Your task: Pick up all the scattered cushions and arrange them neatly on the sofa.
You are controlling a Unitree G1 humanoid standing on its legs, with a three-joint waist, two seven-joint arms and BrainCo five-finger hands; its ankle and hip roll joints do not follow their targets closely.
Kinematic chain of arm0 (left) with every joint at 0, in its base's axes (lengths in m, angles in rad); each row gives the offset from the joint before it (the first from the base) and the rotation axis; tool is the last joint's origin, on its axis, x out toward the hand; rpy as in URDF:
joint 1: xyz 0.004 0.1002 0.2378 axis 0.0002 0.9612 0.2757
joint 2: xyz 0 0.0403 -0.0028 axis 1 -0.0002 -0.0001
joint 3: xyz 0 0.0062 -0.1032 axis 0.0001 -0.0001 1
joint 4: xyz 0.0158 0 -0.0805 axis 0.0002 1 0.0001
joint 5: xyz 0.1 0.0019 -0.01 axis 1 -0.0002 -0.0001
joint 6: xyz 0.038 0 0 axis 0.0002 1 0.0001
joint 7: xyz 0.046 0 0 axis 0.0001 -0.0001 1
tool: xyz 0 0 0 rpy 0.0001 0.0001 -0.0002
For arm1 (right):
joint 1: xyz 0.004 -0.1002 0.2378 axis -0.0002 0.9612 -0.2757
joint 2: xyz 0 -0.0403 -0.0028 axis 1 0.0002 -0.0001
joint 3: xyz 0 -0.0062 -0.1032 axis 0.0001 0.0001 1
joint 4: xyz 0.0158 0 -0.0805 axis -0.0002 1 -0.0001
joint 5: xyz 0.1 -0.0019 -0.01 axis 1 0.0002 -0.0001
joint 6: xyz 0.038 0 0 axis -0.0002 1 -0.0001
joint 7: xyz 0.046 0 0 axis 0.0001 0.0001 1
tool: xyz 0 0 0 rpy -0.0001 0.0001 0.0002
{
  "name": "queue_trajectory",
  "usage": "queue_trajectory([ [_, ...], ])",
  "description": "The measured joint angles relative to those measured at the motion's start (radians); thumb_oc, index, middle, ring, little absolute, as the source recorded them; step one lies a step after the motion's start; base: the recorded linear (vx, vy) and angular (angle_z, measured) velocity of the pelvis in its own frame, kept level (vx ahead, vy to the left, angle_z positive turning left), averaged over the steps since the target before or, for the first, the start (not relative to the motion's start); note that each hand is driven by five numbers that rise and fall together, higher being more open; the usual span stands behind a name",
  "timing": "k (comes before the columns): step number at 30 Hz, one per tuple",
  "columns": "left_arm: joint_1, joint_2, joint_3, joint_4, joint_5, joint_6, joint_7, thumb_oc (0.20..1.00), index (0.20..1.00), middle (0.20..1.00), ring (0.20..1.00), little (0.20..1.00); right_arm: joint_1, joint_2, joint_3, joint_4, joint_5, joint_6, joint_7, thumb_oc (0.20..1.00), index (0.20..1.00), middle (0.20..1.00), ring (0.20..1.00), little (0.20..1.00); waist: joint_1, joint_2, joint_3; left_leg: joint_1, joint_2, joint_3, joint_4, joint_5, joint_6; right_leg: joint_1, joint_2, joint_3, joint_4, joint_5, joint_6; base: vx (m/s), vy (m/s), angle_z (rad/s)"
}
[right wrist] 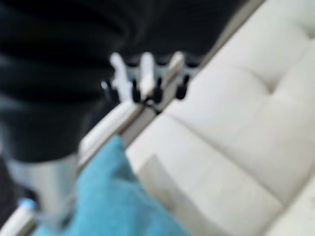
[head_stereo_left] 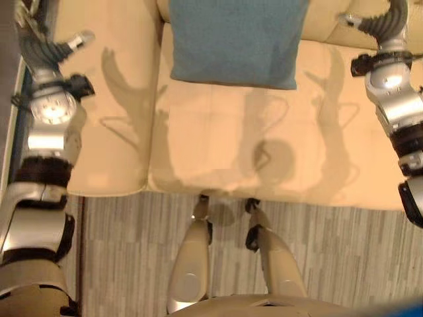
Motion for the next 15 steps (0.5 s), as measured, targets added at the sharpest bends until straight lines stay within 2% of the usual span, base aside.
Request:
queue_trajectory([
  [1, 0.095, -0.043, 0.038, -0.074, 0.002, -0.017, -0.006, 1.0, 1.0, 1.0, 1.0, 1.0, 0.096, -0.022, -0.01, -0.061, -0.035, -0.019, 0.023, 1.0, 1.0, 1.0, 1.0, 1.0, 0.004, 0.001, 0.0, 0.034, 0.0, -0.002, -0.017, 0.0, 0.0, 0.025, 0.0, -0.002, 0.0, -0.006, 0.003, 0.07, -0.016, 0.02],
  [2, 0.136, -0.046, 0.03, -0.072, 0.008, -0.018, -0.011, 1.0, 1.0, 1.0, 1.0, 1.0, 0.131, -0.026, -0.009, -0.062, -0.052, -0.019, 0.041, 1.0, 1.0, 1.0, 1.0, 1.0, 0.006, 0.001, 0.0, 0.051, 0.001, -0.003, -0.021, 0.0, 0.0, 0.044, 0.0, -0.003, 0.0, -0.012, 0.012, 0.15, -0.035, 0.08],
  [4, 0.271, -0.091, 0.076, -0.132, 0.041, -0.017, -0.045, 1.0, 1.0, 1.0, 1.0, 1.0, 0.313, -0.029, -0.092, -0.145, -0.082, -0.033, 0.078, 1.0, 1.0, 1.0, 1.0, 1.0, 0.009, 0.002, 0.0, 0.094, 0.001, -0.009, -0.033, -0.004, -0.004, 0.087, 0.0, -0.016, 0.0, -0.026, 0.016, 0.1, -0.025, 0.16],
  [5, 0.346, -0.139, 0.101, -0.15, 0.07, -0.014, -0.064, 1.0, 1.0, 1.0, 1.0, 1.0, 0.426, -0.024, -0.137, -0.174, -0.112, -0.04, 0.106, 1.0, 1.0, 1.0, 1.0, 1.0, 0.014, 0.005, 0.001, 0.135, 0.0, -0.019, -0.048, -0.003, -0.004, 0.125, -0.001, -0.022, 0.0, -0.034, 0.019, 0.06, -0.015, 0.16],
  [6, 0.393, -0.153, 0.102, -0.15, 0.083, -0.012, -0.075, 1.0, 1.0, 1.0, 1.0, 1.0, 0.474, -0.017, -0.15, -0.178, -0.125, -0.04, 0.124, 1.0, 1.0, 1.0, 1.0, 1.0, 0.016, 0.006, 0.001, 0.157, -0.001, -0.025, -0.052, -0.003, -0.004, 0.147, -0.001, -0.023, -0.001, -0.038, 0.021, 0.09, -0.019, 0.17],
  [8, 0.491, -0.224, 0.1, -0.139, 0.129, 0.01, -0.112, 1.0, 1.0, 1.0, 1.0, 1.0, 0.609, 0.035, -0.204, -0.179, -0.165, -0.048, 0.156, 1.0, 1.0, 1.0, 1.0, 1.0, 0.017, 0.011, -0.002, 0.214, -0.004, -0.033, -0.061, -0.007, -0.007, 0.208, -0.005, -0.043, -0.001, -0.049, 0.015, 0.1, -0.043, 0.21],
  [10, 0.59, -0.293, 0.095, -0.097, 0.158, 0.027, -0.158, 1.0, 1.0, 1.0, 1.0, 1.0, 0.723, 0.098, -0.22, -0.144, -0.202, -0.052, 0.19, 1.0, 1.0, 1.0, 1.0, 1.0, 0.019, 0.017, -0.005, 0.263, -0.004, -0.046, -0.072, -0.012, -0.013, 0.257, -0.005, -0.05, -0.001, -0.066, 0.021, 0.07, -0.034, 0.2],
  [13, 0.65, -0.341, 0.082, -0.008, 0.192, 0.059, -0.201, 1.0, 1.0, 1.0, 1.0, 1.0, 0.801, 0.14, -0.203, -0.097, -0.25, -0.046, 0.23, 1.0, 1.0, 1.0, 1.0, 1.0, 0.023, 0.031, -0.014, 0.295, -0.003, -0.052, -0.075, -0.026, -0.011, 0.292, -0.004, -0.055, -0.001, -0.074, 0.019, 0.03, -0.019, 0.07],
  [15, 0.673, -0.379, 0.071, 0.123, 0.196, 0.077, -0.226, 1.0, 1.0, 1.0, 1.0, 1.0, 0.815, 0.198, -0.189, 0.008, -0.276, -0.048, 0.243, 1.0, 1.0, 1.0, 1.0, 1.0, 0.021, 0.04, -0.031, 0.325, -0.002, -0.05, -0.079, -0.029, -0.009, 0.318, -0.004, -0.056, -0.001, -0.076, 0.018, 0.04, -0.015, -0.03],
])
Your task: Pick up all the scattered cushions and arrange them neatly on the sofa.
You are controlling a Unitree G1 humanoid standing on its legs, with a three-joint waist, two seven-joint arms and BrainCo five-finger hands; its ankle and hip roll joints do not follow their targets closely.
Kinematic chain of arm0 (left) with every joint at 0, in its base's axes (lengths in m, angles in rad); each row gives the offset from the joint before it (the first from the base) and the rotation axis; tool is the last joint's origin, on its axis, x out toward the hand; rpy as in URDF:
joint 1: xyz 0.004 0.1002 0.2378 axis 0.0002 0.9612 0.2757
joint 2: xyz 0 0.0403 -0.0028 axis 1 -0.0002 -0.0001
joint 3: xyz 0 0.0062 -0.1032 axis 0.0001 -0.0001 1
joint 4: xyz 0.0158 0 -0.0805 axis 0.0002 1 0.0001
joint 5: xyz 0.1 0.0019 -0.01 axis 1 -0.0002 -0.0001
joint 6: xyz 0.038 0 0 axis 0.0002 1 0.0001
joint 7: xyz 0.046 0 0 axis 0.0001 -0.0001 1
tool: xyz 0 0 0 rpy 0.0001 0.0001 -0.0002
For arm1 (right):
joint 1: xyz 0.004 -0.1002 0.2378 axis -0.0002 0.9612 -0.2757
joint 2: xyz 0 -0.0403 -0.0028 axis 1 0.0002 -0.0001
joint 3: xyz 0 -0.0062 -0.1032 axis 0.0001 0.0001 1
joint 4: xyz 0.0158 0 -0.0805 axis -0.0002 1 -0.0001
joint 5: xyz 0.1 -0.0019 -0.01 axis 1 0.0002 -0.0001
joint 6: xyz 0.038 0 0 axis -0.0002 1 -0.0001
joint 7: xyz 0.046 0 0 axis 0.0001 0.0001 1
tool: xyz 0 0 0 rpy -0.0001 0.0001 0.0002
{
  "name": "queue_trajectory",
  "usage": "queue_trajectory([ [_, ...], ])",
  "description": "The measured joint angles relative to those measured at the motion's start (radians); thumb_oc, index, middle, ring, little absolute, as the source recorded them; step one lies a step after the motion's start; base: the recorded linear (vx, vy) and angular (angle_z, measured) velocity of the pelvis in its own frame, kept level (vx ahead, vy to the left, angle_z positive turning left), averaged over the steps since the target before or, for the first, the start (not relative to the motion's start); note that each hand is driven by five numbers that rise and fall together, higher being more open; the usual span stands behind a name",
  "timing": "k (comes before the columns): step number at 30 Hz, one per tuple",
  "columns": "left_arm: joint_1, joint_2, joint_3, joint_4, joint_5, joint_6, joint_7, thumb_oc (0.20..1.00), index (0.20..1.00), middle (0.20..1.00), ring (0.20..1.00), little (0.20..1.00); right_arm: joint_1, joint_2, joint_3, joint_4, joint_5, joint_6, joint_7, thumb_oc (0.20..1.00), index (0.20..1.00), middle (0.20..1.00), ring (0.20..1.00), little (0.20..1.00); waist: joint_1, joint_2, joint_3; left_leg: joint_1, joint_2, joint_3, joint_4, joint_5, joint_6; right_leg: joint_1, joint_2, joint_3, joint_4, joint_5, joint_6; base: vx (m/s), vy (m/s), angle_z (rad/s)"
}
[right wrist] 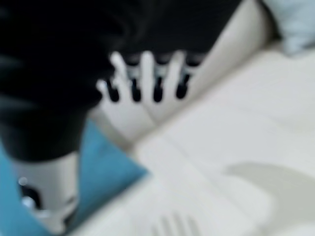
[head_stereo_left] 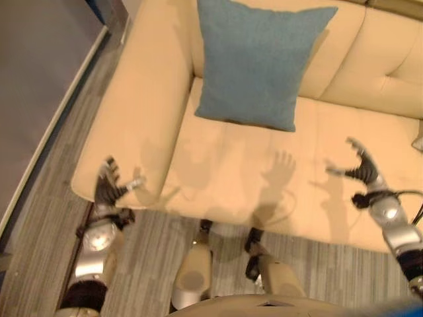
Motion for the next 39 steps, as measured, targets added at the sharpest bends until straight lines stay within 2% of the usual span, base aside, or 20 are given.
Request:
queue_trajectory([
  [6, 0.054, -0.122, -0.03, 0.35, 0.129, 0.064, -0.058, 1.0, 1.0, 1.0, 1.0, 1.0, 0.073, 0.119, 0.089, 0.274, -0.067, 0.02, 0.046, 1.0, 1.0, 1.0, 1.0, 1.0, -0.016, 0.033, -0.146, 0.085, 0.008, 0.014, -0.001, -0.02, 0.009, 0.08, 0.007, 0.007, -0.005, -0.029, 0.001, 0.01, -0.05, -0.06],
  [13, 0.005, -0.146, -0.07, 0.548, 0.21, 0.097, -0.062, 1.0, 1.0, 1.0, 1.0, 1.0, 0.097, 0.192, 0.084, 0.493, -0.076, 0.041, 0.039, 1.0, 1.0, 1.0, 1.0, 1.0, -0.032, 0.021, -0.192, 0.103, 0.031, -0.008, 0.03, -0.019, -0.017, 0.094, 0.036, 0.02, -0.005, -0.041, -0.015, -0.16, -0.008, -0.05],
  [14, -0.006, -0.143, -0.068, 0.558, 0.217, 0.097, -0.058, 1.0, 1.0, 1.0, 1.0, 1.0, 0.079, 0.198, 0.085, 0.516, -0.065, 0.043, 0.037, 1.0, 1.0, 1.0, 1.0, 1.0, -0.036, -0.011, -0.181, 0.065, -0.002, -0.065, 0.114, -0.037, -0.033, 0.085, 0.009, 0.052, -0.003, -0.03, -0.06, -0.23, 0.133, -0.68],
  [16, -0.005, -0.159, -0.074, 0.57, 0.216, 0.101, -0.059, 1.0, 1.0, 1.0, 1.0, 1.0, 0.058, 0.187, 0.111, 0.521, -0.058, 0.048, 0.035, 1.0, 1.0, 1.0, 1.0, 1.0, -0.019, -0.036, -0.183, 0.052, -0.057, -0.174, 0.264, -0.116, -0.048, 0.058, -0.032, 0.108, -0.004, 0.001, -0.053, -0.31, 0.191, -1.19],
  [17, -0.005, -0.172, -0.08, 0.57, 0.216, 0.104, -0.059, 1.0, 1.0, 1.0, 1.0, 1.0, 0.054, 0.182, 0.108, 0.536, -0.058, 0.05, 0.033, 1.0, 1.0, 1.0, 1.0, 1.0, -0.026, -0.018, -0.193, 0.068, -0.067, -0.215, 0.3, -0.164, -0.043, 0.055, -0.029, 0.13, -0.002, 0.007, -0.046, -0.16, 0.097, -0.89],
  [20, -0.071, -0.186, -0.113, 0.553, 0.214, 0.093, -0.059, 1.0, 1.0, 1.0, 1.0, 1.0, 0.056, 0.179, 0.104, 0.599, -0.057, 0.082, 0.029, 1.0, 1.0, 1.0, 1.0, 1.0, -0.076, 0.036, -0.198, 0.117, -0.051, -0.21, 0.171, -0.205, 0.003, 0.009, -0.022, 0.169, 0.007, 0.048, -0.004, -0.33, 0.175, -0.51],
  [22, -0.101, -0.173, -0.15, 0.557, 0.215, 0.094, -0.055, 1.0, 1.0, 1.0, 1.0, 1.0, 0.015, 0.203, 0.097, 0.632, -0.048, 0.088, 0.028, 1.0, 1.0, 1.0, 1.0, 1.0, -0.057, 0.003, -0.189, 0.119, -0.117, -0.16, 0.151, -0.187, 0.063, -0.077, -0.048, 0.262, 0.01, 0.126, 0.043, -0.41, 0.122, -1.5],
  [23, -0.12, -0.171, -0.15, 0.562, 0.216, 0.097, -0.055, 1.0, 1.0, 1.0, 1.0, 1.0, -0.007, 0.213, 0.102, 0.629, -0.048, 0.086, 0.025, 1.0, 1.0, 1.0, 1.0, 1.0, -0.073, -0.027, -0.16, 0.101, -0.142, -0.102, 0.174, -0.178, 0.079, -0.094, -0.078, 0.289, 0.002, 0.165, 0.053, -0.25, 0.03, -0.94],
  [24, -0.121, -0.171, -0.15, 0.562, 0.216, 0.097, -0.055, 1.0, 1.0, 1.0, 1.0, 1.0, -0.007, 0.213, 0.102, 0.629, -0.048, 0.086, 0.025, 1.0, 1.0, 1.0, 1.0, 1.0, -0.074, -0.027, -0.16, 0.1, -0.143, -0.101, 0.175, -0.178, 0.08, -0.095, -0.078, 0.289, 0.002, 0.167, 0.055, -0.34, 0.055, -1.07],
  [25, -0.157, -0.17, -0.142, 0.561, 0.217, 0.095, -0.055, 1.0, 1.0, 1.0, 1.0, 1.0, -0.016, 0.235, 0.104, 0.639, -0.048, 0.098, 0.027, 1.0, 1.0, 1.0, 1.0, 1.0, -0.077, -0.036, -0.125, 0.109, -0.14, -0.038, 0.159, -0.169, 0.114, -0.117, -0.11, 0.213, 0.024, 0.126, 0.125, -0.28, 0.051, -1.05],
  [27, -0.154, -0.169, -0.143, 0.563, 0.222, 0.089, -0.054, 1.0, 1.0, 1.0, 1.0, 1.0, -0.008, 0.252, 0.11, 0.65, -0.047, 0.104, 0.029, 1.0, 1.0, 1.0, 1.0, 1.0, -0.05, 0.005, -0.11, 0.116, -0.078, 0.047, 0.145, -0.155, 0.131, -0.167, -0.103, 0.044, 0.23, 0.041, 0.095, -0.25, 0.039, -1.39],
  [29, -0.132, -0.164, -0.14, 0.574, 0.233, 0.099, -0.056, 1.0, 1.0, 1.0, 1.0, 1.0, -0.009, 0.258, 0.111, 0.67, -0.047, 0.106, 0.031, 1.0, 1.0, 1.0, 1.0, 1.0, -0.039, 0.011, -0.11, 0.126, -0.049, 0.1, 0.138, -0.15, 0.135, -0.156, -0.107, 0.014, 0.418, -0.053, 0.099, -0.12, -0.044, -1.03],
  [31, -0.106, -0.16, -0.127, 0.589, 0.233, 0.102, -0.058, 1.0, 1.0, 1.0, 1.0, 1.0, -0.002, 0.258, 0.101, 0.675, -0.047, 0.108, 0.032, 1.0, 1.0, 1.0, 1.0, 1.0, -0.035, 0.015, -0.114, 0.14, -0.033, 0.13, 0.113, -0.135, 0.131, -0.095, -0.103, 0.018, 0.464, -0.129, 0.097, -0.11, -0.078, -0.71],
  [33, -0.088, -0.156, -0.123, 0.602, 0.233, 0.112, -0.059, 1.0, 1.0, 1.0, 1.0, 1.0, -0.001, 0.26, 0.096, 0.679, -0.047, 0.109, 0.033, 1.0, 1.0, 1.0, 1.0, 1.0, -0.009, 0.006, -0.125, 0.129, -0.013, 0.173, 0.106, -0.123, 0.127, -0.015, -0.11, -0.006, 0.439, -0.221, 0.088, -0.15, -0.179, -0.79],
  [34, -0.077, -0.154, -0.125, 0.601, 0.233, 0.112, -0.06, 1.0, 1.0, 1.0, 1.0, 1.0, 0.006, 0.263, 0.095, 0.681, -0.048, 0.108, 0.034, 1.0, 1.0, 1.0, 1.0, 1.0, 0.005, 0.002, -0.137, 0.115, 0.002, 0.197, 0.105, -0.113, 0.129, 0.013, -0.118, -0.027, 0.413, -0.232, 0.084, -0.17, -0.223, -0.59],
  [35, -0.073, -0.157, -0.125, 0.604, 0.233, 0.114, -0.059, 1.0, 1.0, 1.0, 1.0, 1.0, 0.011, 0.263, 0.093, 0.686, -0.048, 0.107, 0.034, 1.0, 1.0, 1.0, 1.0, 1.0, 0.013, 0.007, -0.141, 0.107, 0.017, 0.232, 0.103, -0.107, 0.11, 0.014, -0.131, -0.063, 0.445, -0.265, 0.066, -0.15, -0.225, -1.05],
  [36, -0.064, -0.159, -0.116, 0.601, 0.233, 0.117, -0.059, 1.0, 1.0, 1.0, 1.0, 1.0, 0.013, 0.266, 0.095, 0.671, -0.048, 0.105, 0.034, 1.0, 1.0, 1.0, 1.0, 1.0, 0.059, 0.007, -0.16, 0.103, 0.057, 0.277, 0.107, -0.093, 0.083, 0.043, -0.171, -0.183, 0.437, -0.28, 0.056, -0.12, -0.352, -1.13],
  [37, -0.046, -0.151, -0.117, 0.598, 0.233, 0.121, -0.06, 1.0, 1.0, 1.0, 1.0, 1.0, 0.013, 0.275, 0.097, 0.658, -0.047, 0.105, 0.034, 1.0, 1.0, 1.0, 1.0, 1.0, 0.067, -0.011, -0.172, 0.101, 0.052, 0.286, 0.099, -0.09, 0.061, 0.076, -0.169, -0.176, 0.337, -0.238, 0.083, -0.06, -0.247, -1.11],
  [38, -0.042, -0.147, -0.116, 0.606, 0.233, 0.124, -0.06, 1.0, 1.0, 1.0, 1.0, 1.0, 0.008, 0.279, 0.097, 0.657, -0.046, 0.104, 0.034, 1.0, 1.0, 1.0, 1.0, 1.0, 0.062, -0.016, -0.174, 0.102, 0.057, 0.287, 0.09, -0.083, 0.046, 0.087, -0.153, -0.139, 0.286, -0.242, 0.065, -0.05, -0.268, -0.73],
  [39, -0.034, -0.158, -0.128, 0.606, 0.233, 0.128, -0.062, 1.0, 1.0, 1.0, 1.0, 1.0, 0.007, 0.276, 0.097, 0.658, -0.038, 0.106, 0.033, 1.0, 1.0, 1.0, 1.0, 1.0, 0.057, -0.005, -0.185, 0.108, 0.074, 0.232, 0.086, -0.068, 0.043, 0.083, -0.107, -0.111, 0.255, -0.214, 0.047, 0.01, -0.269, -0.63],
])
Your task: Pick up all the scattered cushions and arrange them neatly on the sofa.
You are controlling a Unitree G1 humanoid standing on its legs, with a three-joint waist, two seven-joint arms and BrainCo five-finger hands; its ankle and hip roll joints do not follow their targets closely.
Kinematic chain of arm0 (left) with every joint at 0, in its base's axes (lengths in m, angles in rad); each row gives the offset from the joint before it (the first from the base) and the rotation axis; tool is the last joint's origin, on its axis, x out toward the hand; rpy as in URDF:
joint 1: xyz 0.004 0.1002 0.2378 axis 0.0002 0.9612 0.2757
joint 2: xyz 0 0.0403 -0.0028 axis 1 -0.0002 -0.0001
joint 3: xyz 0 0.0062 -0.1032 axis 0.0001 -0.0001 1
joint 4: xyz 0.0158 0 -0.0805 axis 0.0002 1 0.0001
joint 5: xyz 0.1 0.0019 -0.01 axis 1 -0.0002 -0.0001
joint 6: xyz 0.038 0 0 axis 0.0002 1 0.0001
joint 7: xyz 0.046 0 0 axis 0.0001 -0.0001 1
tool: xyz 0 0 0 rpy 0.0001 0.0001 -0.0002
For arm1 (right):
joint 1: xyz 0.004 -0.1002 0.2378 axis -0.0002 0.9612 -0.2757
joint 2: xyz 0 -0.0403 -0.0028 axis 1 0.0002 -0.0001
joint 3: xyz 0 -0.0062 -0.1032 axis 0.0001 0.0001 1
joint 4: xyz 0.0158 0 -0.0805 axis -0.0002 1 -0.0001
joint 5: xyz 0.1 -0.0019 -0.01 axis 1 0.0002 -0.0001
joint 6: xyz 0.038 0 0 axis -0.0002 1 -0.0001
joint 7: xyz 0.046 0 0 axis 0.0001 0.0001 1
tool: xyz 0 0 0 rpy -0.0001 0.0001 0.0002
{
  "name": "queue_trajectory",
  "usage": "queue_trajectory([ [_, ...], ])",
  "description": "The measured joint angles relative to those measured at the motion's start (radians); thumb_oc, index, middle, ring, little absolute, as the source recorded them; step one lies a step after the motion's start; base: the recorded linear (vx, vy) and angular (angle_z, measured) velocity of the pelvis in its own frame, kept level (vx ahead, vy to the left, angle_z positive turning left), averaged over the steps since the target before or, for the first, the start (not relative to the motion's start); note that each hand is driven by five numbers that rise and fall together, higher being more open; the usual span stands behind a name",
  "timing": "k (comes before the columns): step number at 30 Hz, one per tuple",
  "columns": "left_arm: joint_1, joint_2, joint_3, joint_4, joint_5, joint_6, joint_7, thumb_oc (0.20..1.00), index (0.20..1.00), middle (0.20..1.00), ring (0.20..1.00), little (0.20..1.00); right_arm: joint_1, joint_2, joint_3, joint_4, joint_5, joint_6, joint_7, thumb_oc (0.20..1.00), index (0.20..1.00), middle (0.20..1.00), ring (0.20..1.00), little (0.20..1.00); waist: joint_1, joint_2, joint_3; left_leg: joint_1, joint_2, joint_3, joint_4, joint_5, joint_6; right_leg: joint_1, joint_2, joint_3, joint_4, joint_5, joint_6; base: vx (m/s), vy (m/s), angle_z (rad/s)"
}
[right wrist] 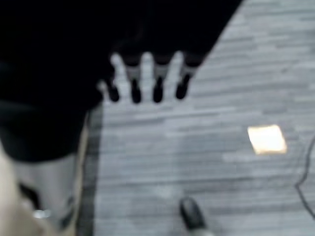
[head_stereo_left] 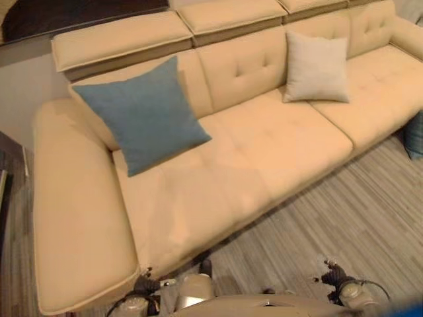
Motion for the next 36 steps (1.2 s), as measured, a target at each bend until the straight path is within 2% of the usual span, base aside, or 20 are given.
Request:
queue_trajectory([
  [2, 0.003, -0.018, -0.004, -0.006, -0.001, -0.003, 0.001, 1.0, 1.0, 1.0, 1.0, 1.0, 0.014, -0.02, 0.0, -0.003, 0.01, 0.0, -0.006, 1.0, 1.0, 1.0, 1.0, 1.0, -0.013, 0.023, -0.016, -0.006, 0.034, -0.027, 0.008, 0.031, -0.024, 0.002, 0.054, 0.023, -0.042, 0.02, -0.03, 0.02, -0.248, -0.54],
  [5, -0.026, -0.025, -0.023, -0.015, -0.001, -0.005, 0.001, 1.0, 1.0, 1.0, 1.0, 1.0, 0.045, -0.035, -0.001, -0.003, 0.041, 0.0, -0.009, 1.0, 1.0, 1.0, 1.0, 1.0, -0.044, 0.025, -0.016, -0.01, 0.053, -0.052, 0.02, 0.086, -0.071, 0.009, 0.084, 0.037, -0.07, 0.024, -0.041, 0.02, -0.23, -0.19],
  [7, -0.061, -0.013, -0.055, -0.055, -0.001, -0.011, 0.0, 1.0, 1.0, 1.0, 1.0, 1.0, 0.059, -0.036, -0.021, -0.001, 0.057, 0.0, -0.013, 1.0, 1.0, 1.0, 1.0, 1.0, -0.066, 0.006, -0.005, -0.046, 0.063, -0.079, 0.065, 0.142, -0.111, 0.019, 0.105, 0.06, -0.133, 0.044, -0.06, 0.03, -0.214, -0.23],
  [9, -0.082, -0.011, -0.061, -0.063, -0.001, -0.011, 0.0, 1.0, 1.0, 1.0, 1.0, 1.0, 0.053, -0.032, -0.021, 0.0, 0.07, 0.0, -0.015, 1.0, 1.0, 1.0, 1.0, 1.0, -0.074, -0.02, 0.014, -0.059, 0.063, -0.122, 0.102, 0.166, -0.135, 0.039, 0.113, 0.086, -0.182, 0.07, -0.077, 0.06, -0.132, -0.34],
  [10, -0.086, -0.017, -0.065, -0.063, -0.002, -0.011, 0.001, 1.0, 1.0, 1.0, 1.0, 1.0, 0.046, -0.033, -0.021, 0.001, 0.076, 0.002, -0.018, 1.0, 1.0, 1.0, 1.0, 1.0, -0.069, -0.044, 0.027, -0.073, 0.027, -0.211, 0.143, 0.106, -0.144, 0.05, 0.111, 0.124, -0.201, 0.095, -0.119, 0.13, -0.104, -0.68],
  [12, -0.089, -0.019, -0.066, -0.057, -0.002, -0.01, 0.0, 1.0, 1.0, 1.0, 1.0, 1.0, 0.016, -0.04, -0.022, 0.001, 0.087, 0.001, -0.024, 1.0, 1.0, 1.0, 1.0, 1.0, -0.05, -0.054, 0.043, -0.077, -0.072, -0.317, 0.103, 0.034, -0.125, 0.043, 0.106, 0.181, -0.244, 0.119, -0.126, 0.13, -0.059, -0.93],
  [14, -0.101, -0.021, -0.068, -0.045, -0.002, -0.008, 0.001, 1.0, 1.0, 1.0, 1.0, 1.0, 0.008, -0.044, -0.022, 0.002, 0.087, 0.001, -0.028, 1.0, 1.0, 1.0, 1.0, 1.0, -0.057, -0.03, 0.062, -0.111, -0.138, -0.314, 0.07, 0.04, -0.105, 0.051, 0.116, 0.18, -0.26, 0.133, -0.131, 0.16, -0.027, -0.38],
  [15, -0.103, -0.021, -0.068, -0.046, -0.002, -0.008, 0.001, 1.0, 1.0, 1.0, 1.0, 1.0, 0.012, -0.043, -0.021, 0.004, 0.087, 0.001, -0.028, 1.0, 1.0, 1.0, 1.0, 1.0, -0.059, -0.025, 0.061, -0.115, -0.15, -0.314, 0.065, 0.05, -0.1, 0.053, 0.12, 0.177, -0.26, 0.133, -0.127, 0.22, 0.018, -0.13],
  [17, -0.098, -0.02, -0.064, -0.046, -0.002, -0.009, 0.002, 1.0, 1.0, 1.0, 1.0, 1.0, 0.006, -0.031, -0.019, 0.021, 0.087, 0.002, -0.027, 1.0, 1.0, 1.0, 1.0, 1.0, -0.026, -0.008, 0.058, -0.118, -0.178, -0.356, 0.043, 0.061, -0.091, 0.046, 0.139, 0.246, -0.259, 0.116, -0.123, 0.12, 0.05, -0.8],
  [19, -0.061, -0.02, -0.057, -0.041, -0.002, -0.003, 0.003, 1.0, 1.0, 1.0, 1.0, 1.0, -0.021, -0.012, -0.014, 0.018, 0.087, -0.004, -0.027, 1.0, 1.0, 1.0, 1.0, 1.0, -0.016, -0.009, 0.058, -0.068, -0.163, -0.36, 0.005, 0.018, -0.025, 0.049, 0.15, 0.294, -0.248, 0.113, -0.094, 0.17, 0.09, -0.96],
  [21, -0.069, -0.017, -0.056, -0.039, -0.002, -0.003, 0.003, 1.0, 1.0, 1.0, 1.0, 1.0, -0.031, 0.007, -0.015, 0.025, 0.086, -0.004, -0.026, 1.0, 1.0, 1.0, 1.0, 1.0, -0.02, -0.026, 0.065, -0.053, -0.174, -0.335, -0.003, 0.009, 0.009, 0.041, 0.132, 0.308, -0.222, 0.115, -0.073, 0.21, 0.118, -0.63],
  [22, -0.075, -0.019, -0.043, -0.037, -0.003, -0.003, 0.003, 1.0, 1.0, 1.0, 1.0, 1.0, -0.06, 0.031, -0.016, 0.045, 0.086, -0.002, -0.025, 1.0, 1.0, 1.0, 1.0, 1.0, 0.012, -0.027, 0.069, -0.004, -0.157, -0.273, -0.032, 0.0, 0.028, -0.015, 0.132, 0.3, -0.095, 0.099, -0.049, 0.18, 0.084, -1.19],
  [23, -0.084, -0.016, -0.037, -0.037, -0.003, -0.002, 0.003, 1.0, 1.0, 1.0, 1.0, 1.0, -0.076, 0.039, -0.013, 0.044, 0.086, -0.001, -0.024, 1.0, 1.0, 1.0, 1.0, 1.0, 0.018, -0.022, 0.071, 0.014, -0.146, -0.242, -0.037, -0.009, 0.037, -0.048, 0.129, 0.278, -0.002, 0.08, -0.018, 0.24, 0.139, -1.33],
  [24, -0.086, -0.006, -0.037, -0.036, -0.003, -0.002, 0.003, 1.0, 1.0, 1.0, 1.0, 1.0, -0.089, 0.042, -0.008, 0.03, 0.086, -0.003, -0.024, 1.0, 1.0, 1.0, 1.0, 1.0, 0.009, -0.013, 0.077, 0.041, -0.146, -0.23, -0.032, -0.03, 0.055, -0.106, 0.105, 0.236, 0.155, 0.049, 0.057, 0.11, 0.078, -0.46],
  [25, -0.102, 0.006, -0.042, -0.042, -0.003, -0.003, 0.005, 1.0, 1.0, 1.0, 1.0, 1.0, -0.086, 0.043, 0.006, 0.019, 0.086, -0.006, -0.025, 1.0, 1.0, 1.0, 1.0, 1.0, -0.01, -0.012, 0.078, 0.055, -0.152, -0.234, -0.027, -0.049, 0.077, -0.143, 0.072, 0.204, 0.259, 0.036, 0.089, 0.18, 0.095, -0.09],
  [27, -0.114, 0.027, -0.048, -0.049, -0.003, -0.014, 0.007, 1.0, 1.0, 1.0, 1.0, 1.0, -0.074, 0.051, 0.019, 0.018, 0.086, -0.004, -0.024, 1.0, 1.0, 1.0, 1.0, 1.0, -0.008, -0.025, 0.074, 0.069, -0.163, -0.226, -0.026, -0.058, 0.085, -0.183, 0.032, 0.166, 0.373, 0.027, 0.099, 0.14, 0.026, 0.05],
  [29, -0.124, 0.051, -0.048, -0.042, -0.002, -0.007, 0.009, 1.0, 1.0, 1.0, 1.0, 1.0, -0.073, 0.064, 0.018, 0.018, 0.086, -0.001, -0.025, 1.0, 1.0, 1.0, 1.0, 1.0, -0.008, -0.045, 0.064, 0.088, -0.169, -0.21, -0.027, -0.062, 0.106, -0.195, -0.014, 0.099, 0.343, 0.019, 0.082, 0.28, -0.07, -0.23],
  [31, -0.124, 0.053, -0.048, -0.037, -0.001, -0.005, 0.009, 1.0, 1.0, 1.0, 1.0, 1.0, -0.075, 0.068, 0.019, 0.011, 0.085, -0.001, -0.024, 1.0, 1.0, 1.0, 1.0, 1.0, -0.015, -0.043, 0.062, 0.101, -0.165, -0.208, -0.033, -0.084, 0.098, -0.194, -0.023, 0.065, 0.213, 0.019, 0.071, 0.35, -0.101, -0.31],
  [33, -0.132, 0.043, -0.047, -0.023, -0.001, -0.004, 0.007, 1.0, 1.0, 1.0, 1.0, 1.0, -0.077, 0.066, 0.018, -0.007, 0.085, 0.002, -0.024, 1.0, 1.0, 1.0, 1.0, 1.0, -0.033, -0.036, 0.065, 0.106, -0.153, -0.205, -0.033, -0.093, 0.085, -0.21, -0.004, 0.072, 0.017, 0.088, 0.069, 0.48, -0.106, 0.04],
  [36, -0.147, 0.038, -0.031, -0.003, -0.001, -0.004, 0.009, 1.0, 1.0, 1.0, 1.0, 1.0, -0.079, 0.066, 0.019, -0.006, 0.085, 0.006, -0.024, 1.0, 1.0, 1.0, 1.0, 1.0, -0.056, -0.033, 0.063, 0.136, -0.145, -0.22, -0.031, -0.13, 0.068, -0.232, 0.011, 0.093, -0.104, 0.189, 0.07, 0.41, -0.098, 0.19],
])
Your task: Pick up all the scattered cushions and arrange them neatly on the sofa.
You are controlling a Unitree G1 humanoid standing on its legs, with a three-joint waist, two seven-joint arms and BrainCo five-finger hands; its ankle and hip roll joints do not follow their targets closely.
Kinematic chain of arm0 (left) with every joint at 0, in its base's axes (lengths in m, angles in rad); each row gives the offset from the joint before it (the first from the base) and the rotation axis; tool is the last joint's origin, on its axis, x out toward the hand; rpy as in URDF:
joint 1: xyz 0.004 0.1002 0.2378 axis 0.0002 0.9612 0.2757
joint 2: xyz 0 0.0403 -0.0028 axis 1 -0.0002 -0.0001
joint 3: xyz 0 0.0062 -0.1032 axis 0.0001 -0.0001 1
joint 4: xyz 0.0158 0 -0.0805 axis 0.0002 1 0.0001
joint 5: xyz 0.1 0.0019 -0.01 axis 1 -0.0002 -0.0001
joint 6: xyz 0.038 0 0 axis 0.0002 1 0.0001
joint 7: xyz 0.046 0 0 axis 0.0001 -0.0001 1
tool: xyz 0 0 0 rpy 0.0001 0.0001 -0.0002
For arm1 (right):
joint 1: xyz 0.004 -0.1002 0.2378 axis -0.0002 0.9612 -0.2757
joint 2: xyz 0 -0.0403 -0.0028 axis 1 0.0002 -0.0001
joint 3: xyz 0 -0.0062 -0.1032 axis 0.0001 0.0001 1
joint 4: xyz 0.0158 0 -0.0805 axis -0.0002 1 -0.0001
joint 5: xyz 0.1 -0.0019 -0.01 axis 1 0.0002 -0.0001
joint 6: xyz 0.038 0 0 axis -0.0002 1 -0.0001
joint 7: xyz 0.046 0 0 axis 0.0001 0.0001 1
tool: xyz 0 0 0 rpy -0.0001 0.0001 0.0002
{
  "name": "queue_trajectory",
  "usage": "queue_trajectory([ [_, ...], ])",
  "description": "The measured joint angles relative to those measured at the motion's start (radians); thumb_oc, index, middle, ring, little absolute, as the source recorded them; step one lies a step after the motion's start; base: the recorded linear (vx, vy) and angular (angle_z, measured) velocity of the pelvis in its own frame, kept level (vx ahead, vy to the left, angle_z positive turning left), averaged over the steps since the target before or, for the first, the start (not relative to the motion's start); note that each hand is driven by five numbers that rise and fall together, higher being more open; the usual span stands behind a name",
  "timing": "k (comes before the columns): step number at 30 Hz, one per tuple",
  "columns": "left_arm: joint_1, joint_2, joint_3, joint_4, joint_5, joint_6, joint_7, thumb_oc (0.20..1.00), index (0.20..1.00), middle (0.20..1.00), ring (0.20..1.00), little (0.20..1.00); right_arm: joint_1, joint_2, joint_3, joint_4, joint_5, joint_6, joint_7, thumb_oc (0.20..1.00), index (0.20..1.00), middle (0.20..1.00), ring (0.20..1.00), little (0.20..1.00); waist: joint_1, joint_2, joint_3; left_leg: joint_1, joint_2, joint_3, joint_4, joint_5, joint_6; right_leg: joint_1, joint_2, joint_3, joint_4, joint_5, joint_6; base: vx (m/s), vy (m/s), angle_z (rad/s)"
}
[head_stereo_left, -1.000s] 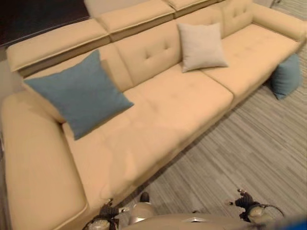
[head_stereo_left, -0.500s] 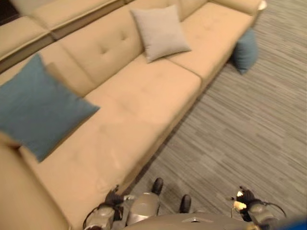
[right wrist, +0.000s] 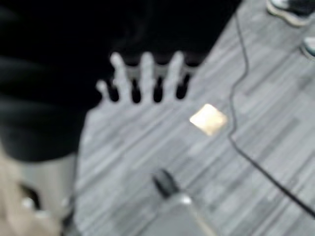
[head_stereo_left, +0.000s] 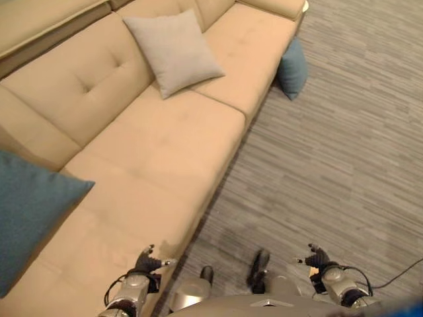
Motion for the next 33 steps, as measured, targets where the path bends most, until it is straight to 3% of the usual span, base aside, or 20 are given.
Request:
queue_trajectory([
  [2, 0.018, -0.002, 0.009, -0.003, 0.0, -0.002, 0.0, 1.0, 1.0, 1.0, 1.0, 1.0, 0.013, 0.002, 0.002, 0.01, 0.0, 0.004, 0.001, 1.0, 1.0, 1.0, 1.0, 1.0, -0.011, -0.011, -0.01, 0.053, 0.0, -0.014, -0.008, -0.033, -0.018, 0.025, 0.005, 0.002, -0.044, 0.039, -0.011, 0.36, -0.107, 0.24],
  [3, 0.043, -0.008, 0.012, -0.001, 0.0, -0.003, 0.001, 1.0, 1.0, 1.0, 1.0, 1.0, 0.025, 0.003, 0.005, 0.031, -0.001, 0.006, 0.003, 1.0, 1.0, 1.0, 1.0, 1.0, -0.011, 0.002, -0.037, 0.088, 0.021, -0.027, -0.012, -0.059, -0.039, 0.044, 0.021, 0.002, -0.028, 0.087, -0.081, 0.23, -0.1, 0.18],
  [4, 0.061, -0.017, 0.01, -0.002, 0.0, -0.003, -0.001, 1.0, 1.0, 1.0, 1.0, 1.0, 0.035, -0.001, 0.005, 0.03, -0.001, 0.006, 0.004, 1.0, 1.0, 1.0, 1.0, 1.0, -0.014, 0.017, -0.059, 0.089, 0.045, -0.035, -0.005, -0.068, -0.049, 0.052, 0.047, -0.003, -0.03, 0.073, -0.116, 0.29, -0.164, 0.12],
  [5, 0.075, -0.029, 0.01, -0.001, 0.0, -0.003, -0.001, 1.0, 1.0, 1.0, 1.0, 1.0, 0.036, -0.005, 0.004, 0.03, -0.002, 0.006, 0.004, 1.0, 1.0, 1.0, 1.0, 1.0, -0.01, 0.035, -0.08, 0.086, 0.076, -0.049, 0.031, -0.071, -0.06, 0.08, 0.082, -0.013, -0.055, 0.056, -0.124, 0.26, -0.225, 0.11],
  [7, 0.076, -0.03, 0.011, 0.0, -0.001, -0.002, -0.001, 1.0, 1.0, 1.0, 1.0, 1.0, 0.042, 0.0, -0.001, 0.025, -0.001, 0.005, 0.006, 1.0, 1.0, 1.0, 1.0, 1.0, 0.002, 0.016, -0.082, 0.019, 0.075, -0.084, 0.212, -0.077, -0.085, 0.151, 0.102, -0.032, -0.131, 0.062, -0.131, 0.14, -0.237, 0.17],
  [8, 0.073, -0.033, 0.011, -0.004, -0.002, -0.004, 0.0, 1.0, 1.0, 1.0, 1.0, 1.0, 0.05, -0.002, -0.005, 0.013, 0.001, 0.004, 0.0, 1.0, 1.0, 1.0, 1.0, 1.0, 0.015, -0.003, -0.081, -0.061, 0.059, -0.086, 0.388, -0.071, -0.108, 0.173, 0.104, -0.035, -0.15, 0.051, -0.149, 0.18, -0.255, 0.08],
  [9, 0.055, -0.039, 0.004, 0.0, -0.011, -0.005, 0.0, 1.0, 1.0, 1.0, 1.0, 1.0, 0.044, -0.006, 0.005, 0.017, 0.004, 0.004, -0.011, 1.0, 1.0, 1.0, 1.0, 1.0, 0.038, -0.029, -0.069, -0.186, 0.04, -0.076, 0.609, -0.044, -0.15, 0.185, 0.1, -0.045, -0.153, 0.037, -0.222, 0.28, -0.237, 0.04],
  [11, 0.048, -0.043, -0.004, -0.002, -0.018, -0.003, 0.0, 1.0, 1.0, 1.0, 1.0, 1.0, 0.036, -0.006, 0.014, 0.016, 0.023, 0.004, -0.019, 1.0, 1.0, 1.0, 1.0, 1.0, 0.053, -0.033, -0.056, -0.246, 0.047, -0.066, 0.667, -0.05, -0.15, 0.199, 0.109, -0.053, -0.15, 0.032, -0.251, 0.28, -0.109, 0.14],
  [14, 0.012, -0.045, -0.017, -0.01, -0.016, -0.004, 0.0, 1.0, 1.0, 1.0, 1.0, 1.0, -0.006, -0.006, 0.005, 0.018, 0.044, 0.004, -0.026, 1.0, 1.0, 1.0, 1.0, 1.0, 0.064, -0.031, 0.012, -0.332, 0.037, -0.032, 0.5, -0.043, -0.149, 0.224, 0.131, -0.067, -0.155, -0.025, -0.228, 0.3, -0.009, 0.22],
  [17, 0.012, -0.05, -0.016, 0.006, 0.001, 0.002, 0.001, 1.0, 1.0, 1.0, 1.0, 1.0, -0.033, -0.003, 0.001, 0.031, 0.052, 0.003, -0.029, 1.0, 1.0, 1.0, 1.0, 1.0, 0.064, -0.021, 0.038, -0.331, 0.012, 0.029, 0.104, 0.079, -0.142, 0.249, 0.146, -0.079, -0.156, -0.065, -0.206, 0.34, -0.002, 0.13],
  [19, 0.027, -0.051, -0.015, 0.009, 0.007, 0.003, 0.0, 1.0, 1.0, 1.0, 1.0, 1.0, -0.027, -0.003, 0.0, 0.034, 0.052, 0.003, -0.029, 1.0, 1.0, 1.0, 1.0, 1.0, 0.081, 0.011, 0.045, -0.349, 0.006, 0.038, 0.023, 0.179, -0.15, 0.306, 0.179, -0.079, -0.157, -0.098, -0.225, 0.38, 0.015, -0.14],
  [21, 0.046, -0.048, 0.014, 0.033, 0.024, 0.004, 0.0, 1.0, 1.0, 1.0, 1.0, 1.0, -0.014, 0.0, 0.0, 0.044, 0.051, 0.003, -0.02, 1.0, 1.0, 1.0, 1.0, 1.0, 0.12, 0.016, 0.026, -0.345, 0.009, 0.04, 0.084, 0.198, -0.148, 0.35, 0.192, -0.047, -0.156, -0.131, -0.218, 0.66, 0.141, -0.71],
  [22, 0.083, -0.043, 0.053, 0.044, 0.021, 0.004, 0.002, 1.0, 1.0, 1.0, 1.0, 1.0, 0.003, 0.008, 0.0, 0.061, 0.044, 0.003, -0.019, 1.0, 1.0, 1.0, 1.0, 1.0, 0.127, -0.022, -0.013, -0.293, -0.027, 0.045, 0.084, 0.183, -0.059, 0.366, 0.146, -0.008, -0.093, -0.196, -0.162, 0.54, 0.149, -0.82],
  [23, 0.087, -0.036, 0.053, 0.044, 0.021, 0.004, 0.001, 1.0, 1.0, 1.0, 1.0, 1.0, 0.01, 0.011, 0.004, 0.068, 0.041, 0.003, -0.018, 1.0, 1.0, 1.0, 1.0, 1.0, 0.124, -0.034, -0.02, -0.273, -0.038, 0.054, 0.082, 0.164, -0.032, 0.367, 0.128, 0.002, -0.045, -0.21, -0.135, 0.25, 0.118, -0.48],
  [24, 0.093, -0.033, 0.052, 0.041, 0.021, 0.006, 0.003, 1.0, 1.0, 1.0, 1.0, 1.0, 0.012, 0.01, 0.01, 0.063, 0.04, 0.002, -0.014, 1.0, 1.0, 1.0, 1.0, 1.0, 0.126, -0.028, -0.026, -0.227, -0.041, 0.063, 0.064, 0.155, 0.008, 0.327, 0.092, 0.005, 0.128, -0.258, -0.072, 0.25, 0.186, -0.17],
  [25, 0.087, -0.026, 0.048, 0.035, 0.021, 0.007, 0.004, 1.0, 1.0, 1.0, 1.0, 1.0, 0.01, 0.011, 0.01, 0.061, 0.04, 0.002, -0.012, 1.0, 1.0, 1.0, 1.0, 1.0, 0.119, -0.025, -0.028, -0.198, -0.037, 0.067, 0.056, 0.153, 0.021, 0.259, 0.051, 0.002, 0.326, -0.283, -0.016, 0.26, 0.185, -0.01],
  [26, 0.079, -0.018, 0.04, 0.028, 0.021, 0.002, 0.004, 1.0, 1.0, 1.0, 1.0, 1.0, 0.01, 0.012, 0.01, 0.056, 0.04, 0.001, -0.012, 1.0, 1.0, 1.0, 1.0, 1.0, 0.118, -0.028, -0.031, -0.189, -0.04, 0.064, 0.052, 0.145, 0.023, 0.223, 0.027, 0.0, 0.427, -0.276, 0.0, 0.4, 0.209, 0.19],
  [27, 0.052, -0.005, 0.025, 0.025, 0.02, 0.001, 0.007, 1.0, 1.0, 1.0, 1.0, 1.0, 0.006, 0.014, 0.01, 0.056, 0.039, 0.005, -0.011, 1.0, 1.0, 1.0, 1.0, 1.0, 0.118, -0.031, -0.024, -0.161, -0.05, 0.051, 0.052, 0.133, 0.053, 0.168, -0.005, 0.003, 0.566, -0.253, 0.029, 0.35, 0.114, 0.39],
  [30, 0.009, 0.003, 0.014, 0.025, 0.019, 0.003, 0.016, 1.0, 1.0, 1.0, 1.0, 1.0, 0.001, 0.014, 0.012, 0.034, 0.039, 0.003, -0.011, 1.0, 1.0, 1.0, 1.0, 1.0, 0.102, -0.007, -0.006, -0.091, -0.052, 0.001, 0.052, 0.095, 0.093, 0.119, -0.033, -0.007, 0.632, -0.251, 0.031, 0.4, 0.013, 0.44],
  [33, 0.002, 0.002, 0.015, 0.015, 0.019, 0.001, 0.017, 1.0, 1.0, 1.0, 1.0, 1.0, -0.033, 0.01, 0.017, 0.002, 0.039, 0.003, -0.01, 1.0, 1.0, 1.0, 1.0, 1.0, 0.094, -0.002, -0.004, -0.051, -0.052, -0.018, 0.039, 0.072, 0.079, 0.077, -0.056, -0.082, 0.426, -0.217, 0.022, 0.33, -0.129, 0.24],
])
